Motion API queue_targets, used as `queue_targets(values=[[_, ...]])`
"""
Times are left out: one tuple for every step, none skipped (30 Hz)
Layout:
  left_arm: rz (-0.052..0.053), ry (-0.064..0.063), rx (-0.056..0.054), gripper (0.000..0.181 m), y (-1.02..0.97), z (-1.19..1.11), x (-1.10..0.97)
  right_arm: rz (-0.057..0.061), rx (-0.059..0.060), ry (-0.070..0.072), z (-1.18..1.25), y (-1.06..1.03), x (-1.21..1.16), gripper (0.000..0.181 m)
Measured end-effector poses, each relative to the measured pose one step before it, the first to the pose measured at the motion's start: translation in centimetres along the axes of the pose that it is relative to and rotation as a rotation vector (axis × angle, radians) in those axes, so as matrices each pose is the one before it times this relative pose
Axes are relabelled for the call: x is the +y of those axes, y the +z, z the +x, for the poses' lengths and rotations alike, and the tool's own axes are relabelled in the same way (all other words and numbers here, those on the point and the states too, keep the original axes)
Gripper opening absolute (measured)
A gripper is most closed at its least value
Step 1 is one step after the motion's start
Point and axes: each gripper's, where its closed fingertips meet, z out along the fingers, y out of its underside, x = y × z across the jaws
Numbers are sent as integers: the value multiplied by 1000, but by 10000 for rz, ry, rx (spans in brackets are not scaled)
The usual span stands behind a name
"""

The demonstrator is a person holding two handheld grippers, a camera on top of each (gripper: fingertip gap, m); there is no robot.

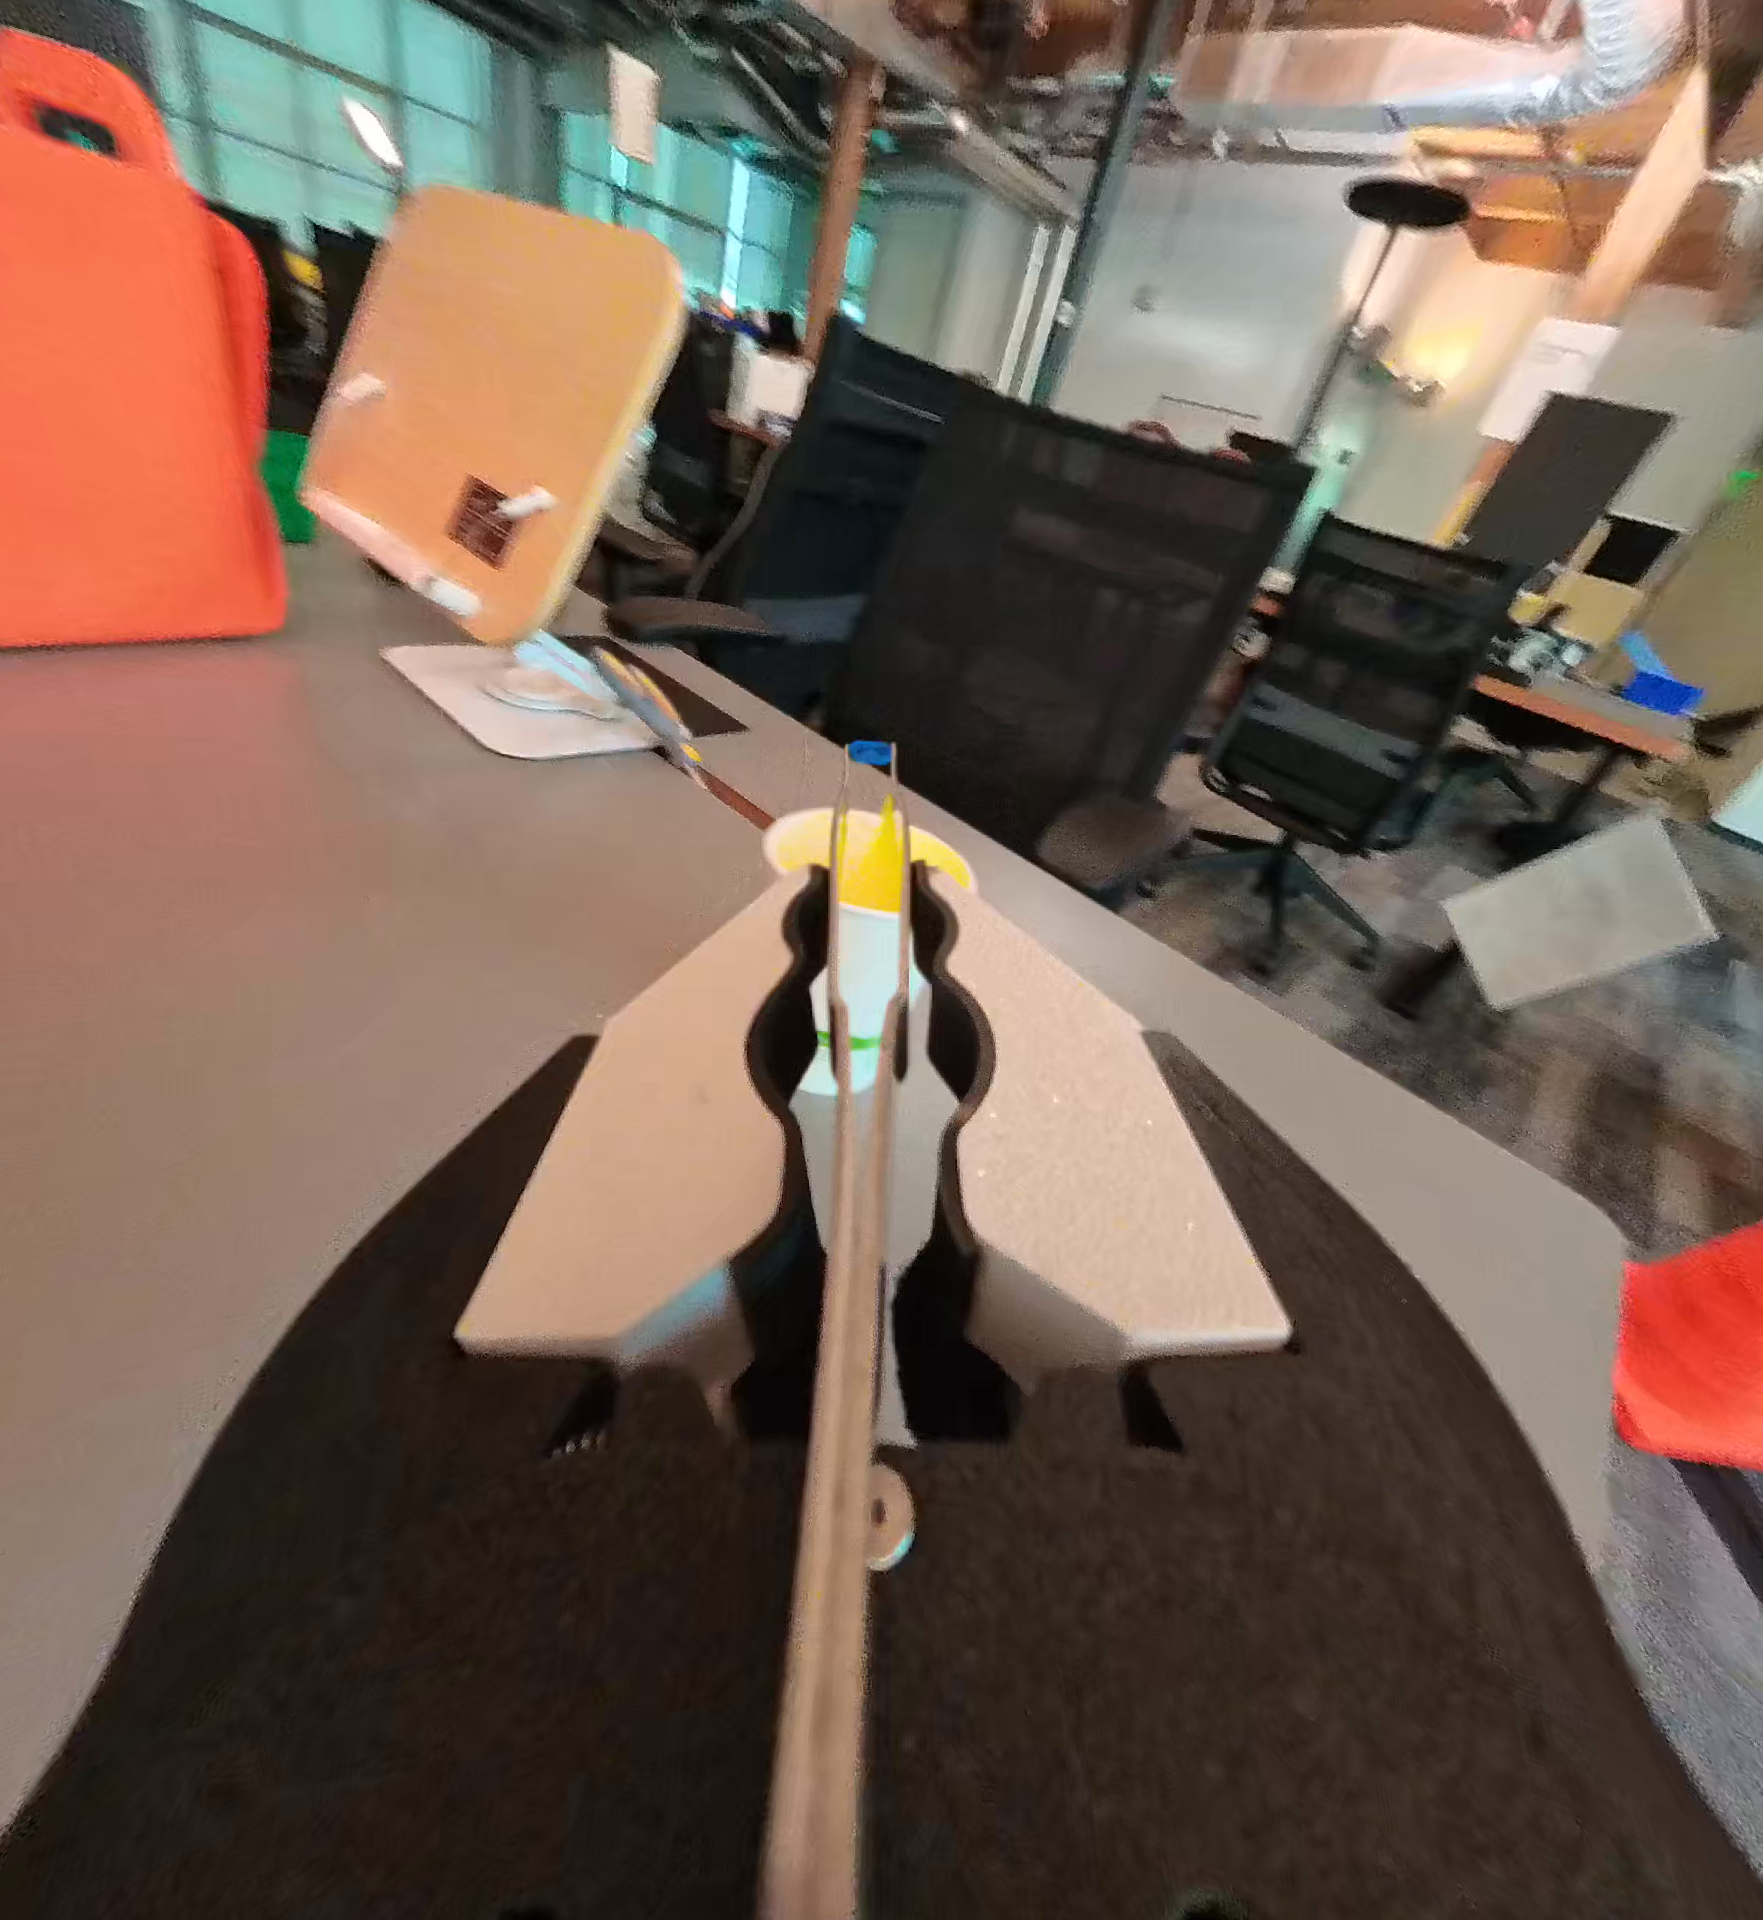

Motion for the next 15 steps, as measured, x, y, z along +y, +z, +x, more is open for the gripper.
queue_targets(values=[[-4,8,10,28,8,38,7,-334,170,16,559,343,386,14],[1,1,7,28,-6,26,-3,-302,42,90,293,369,439,14],[2,4,3,28,-5,17,-5,-176,65,77,211,352,329,14],[0,3,0,28,-1,2,-9,-130,31,27,76,352,273,14],[4,1,-3,28,-8,3,-11,-161,-54,58,-89,362,290,14],[-3,5,-4,28,-7,2,10,-221,-100,78,-205,366,361,14],[-4,14,-12,28,-9,-10,3,-227,-25,36,-151,318,398,14],[0,13,-6,28,7,3,-2,-183,23,-22,-132,253,347,14],[1,4,0,28,3,10,-7,-213,44,-40,-83,214,386,14],[2,-3,3,28,-3,-3,-6,-161,-43,-15,-180,209,282,14],[-1,-1,1,28,1,-2,10,-33,-89,47,-190,146,51,14],[-3,1,-4,28,7,-10,2,-32,-110,79,-195,85,-21,14],[-1,-7,3,28,7,-12,13,-14,-83,57,-144,56,-67,14],[1,-15,6,28,11,-8,-4,-31,-34,43,-49,35,-60,15],[1,-11,6,28,-2,4,4,-32,-22,40,-19,31,-45,16]])
